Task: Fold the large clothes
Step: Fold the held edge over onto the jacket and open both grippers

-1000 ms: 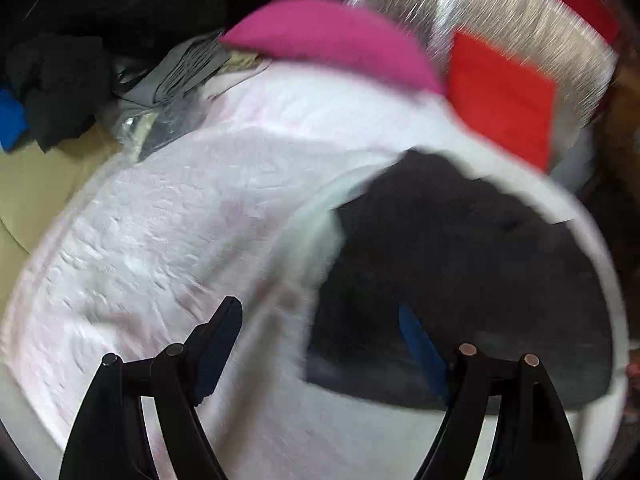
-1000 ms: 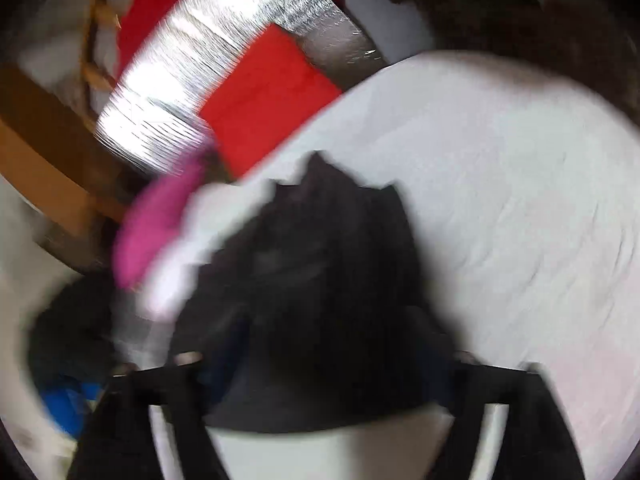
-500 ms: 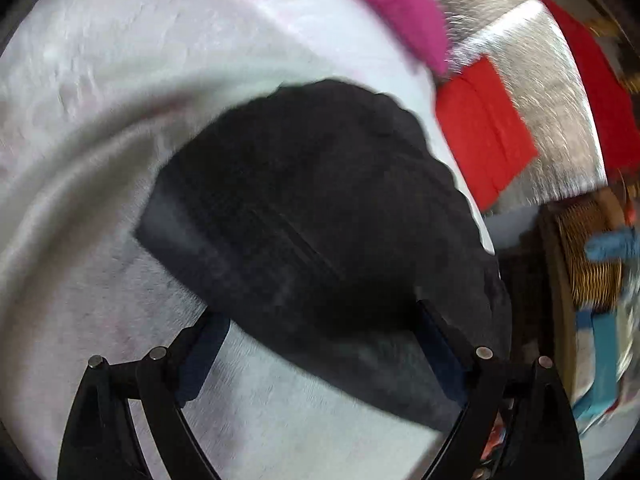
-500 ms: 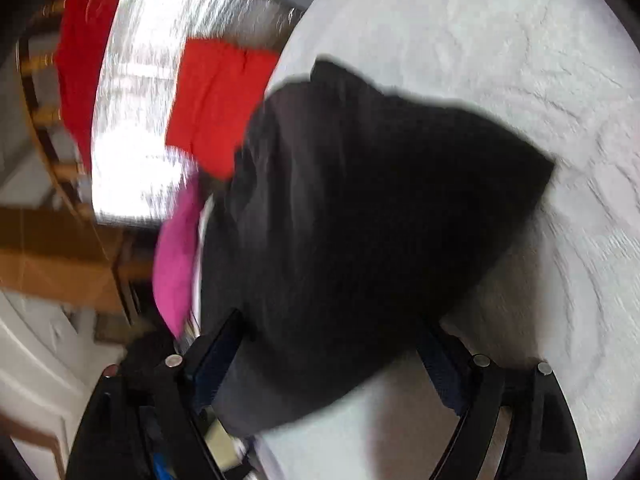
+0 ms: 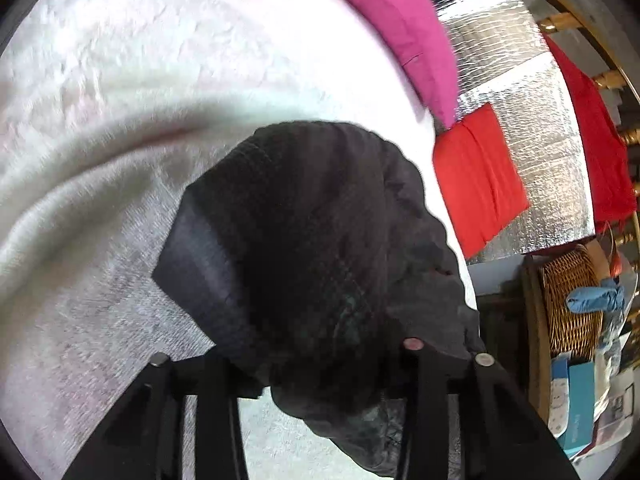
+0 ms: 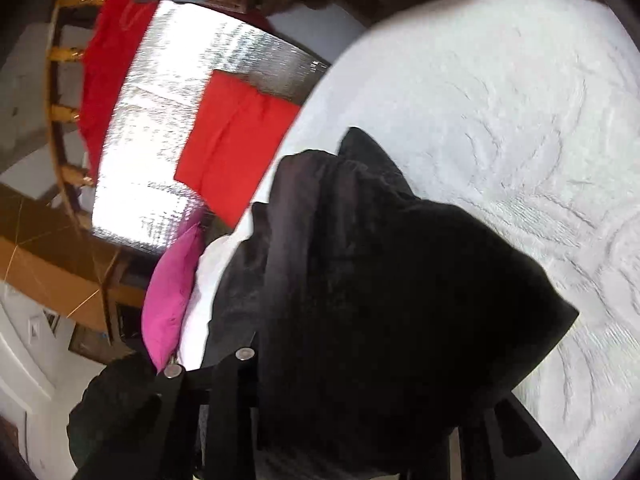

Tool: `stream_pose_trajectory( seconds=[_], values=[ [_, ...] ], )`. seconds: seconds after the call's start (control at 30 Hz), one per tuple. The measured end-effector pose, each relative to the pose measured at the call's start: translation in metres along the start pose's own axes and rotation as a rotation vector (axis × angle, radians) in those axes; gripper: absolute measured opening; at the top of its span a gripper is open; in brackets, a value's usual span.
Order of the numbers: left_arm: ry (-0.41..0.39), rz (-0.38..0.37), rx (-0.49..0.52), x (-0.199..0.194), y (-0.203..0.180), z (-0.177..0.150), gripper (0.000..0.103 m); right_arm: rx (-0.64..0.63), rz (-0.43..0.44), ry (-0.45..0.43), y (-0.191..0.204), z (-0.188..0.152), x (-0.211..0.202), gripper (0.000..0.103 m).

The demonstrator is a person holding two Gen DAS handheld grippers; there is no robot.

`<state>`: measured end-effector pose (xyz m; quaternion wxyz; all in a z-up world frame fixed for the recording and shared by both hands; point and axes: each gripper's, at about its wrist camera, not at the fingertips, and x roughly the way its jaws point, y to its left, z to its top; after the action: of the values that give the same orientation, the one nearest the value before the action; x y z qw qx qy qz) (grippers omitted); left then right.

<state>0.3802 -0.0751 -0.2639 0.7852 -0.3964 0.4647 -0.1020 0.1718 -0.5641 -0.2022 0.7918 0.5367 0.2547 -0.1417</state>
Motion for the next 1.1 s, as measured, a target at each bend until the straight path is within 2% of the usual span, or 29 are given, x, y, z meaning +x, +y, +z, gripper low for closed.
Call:
stream_pose_trajectory(
  seconds=[0.13,0.23,0.37,0.43,0.5,0.57,0.63,0.67,0.77,0.9,1.0,1.1],
  values=[
    [0.015,0.013,0.023,-0.026,0.0,-0.007,0.038,-0.03,-0.003,0.014,0.0,-0.01,-0.027,0.035],
    [0.036,0.036,0.066,-0.046,0.007,-0.021,0.037,-0.039,0.002,0.038,-0.006,-0.018,-0.051,0.035],
    [0.067,0.063,0.07,-0.065,0.023,-0.043,0.038,-0.04,-0.01,0.064,-0.026,-0.039,-0.083,0.035],
    [0.066,0.092,0.097,-0.072,0.031,-0.056,0.038,-0.042,-0.02,0.076,-0.036,-0.052,-0.094,0.035],
    [0.084,0.132,0.137,-0.07,0.035,-0.061,0.043,-0.048,-0.037,0.085,-0.044,-0.06,-0.098,0.035],
    [0.102,0.174,0.166,-0.068,0.037,-0.064,0.05,-0.027,-0.055,0.126,-0.055,-0.062,-0.091,0.04],
    [0.096,0.225,0.218,-0.074,0.032,-0.065,0.059,0.035,-0.054,0.166,-0.063,-0.058,-0.087,0.06],
    [0.089,0.244,0.241,-0.078,0.029,-0.066,0.064,0.072,-0.059,0.192,-0.067,-0.056,-0.09,0.062],
    [0.028,0.321,0.372,-0.1,0.017,-0.073,0.07,0.062,-0.057,0.235,-0.063,-0.054,-0.105,0.074],
    [-0.116,0.424,0.528,-0.145,0.014,-0.087,0.071,-0.106,-0.132,0.284,-0.049,-0.051,-0.143,0.075],
    [-0.207,0.465,0.618,-0.17,0.006,-0.09,0.072,-0.242,-0.189,0.241,-0.033,-0.045,-0.171,0.075],
    [-0.28,0.483,0.661,-0.189,-0.001,-0.088,0.073,-0.366,-0.161,0.179,-0.006,-0.039,-0.188,0.075]
  ],
)
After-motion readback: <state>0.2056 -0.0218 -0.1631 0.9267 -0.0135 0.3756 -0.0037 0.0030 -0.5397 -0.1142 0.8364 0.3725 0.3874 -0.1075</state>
